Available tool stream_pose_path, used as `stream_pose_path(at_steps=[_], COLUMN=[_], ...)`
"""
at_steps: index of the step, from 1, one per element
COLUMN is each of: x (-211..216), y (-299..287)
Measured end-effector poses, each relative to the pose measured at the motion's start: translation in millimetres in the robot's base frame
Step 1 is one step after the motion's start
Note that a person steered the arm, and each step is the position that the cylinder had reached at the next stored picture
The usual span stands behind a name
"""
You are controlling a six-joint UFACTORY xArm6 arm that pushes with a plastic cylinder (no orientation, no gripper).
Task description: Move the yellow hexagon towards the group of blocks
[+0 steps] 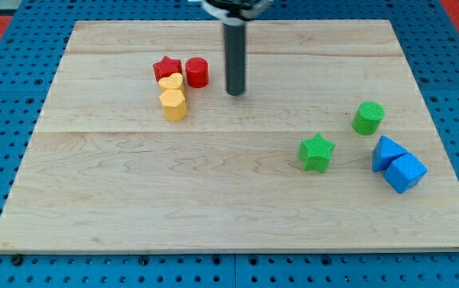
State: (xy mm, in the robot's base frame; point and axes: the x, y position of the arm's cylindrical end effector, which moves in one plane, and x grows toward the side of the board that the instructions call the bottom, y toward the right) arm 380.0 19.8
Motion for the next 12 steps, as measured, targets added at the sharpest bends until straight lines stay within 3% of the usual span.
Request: stream_pose_path(at_steps=[1,2,3,4,5,6,7,8,9,10,11,12], x=[53,50,3,-13,34,2,22,1,-34,-33,-66,-54], y=[-57,-85,-89,-89,-108,-165,-155,-229,-233,-320,-319,-242])
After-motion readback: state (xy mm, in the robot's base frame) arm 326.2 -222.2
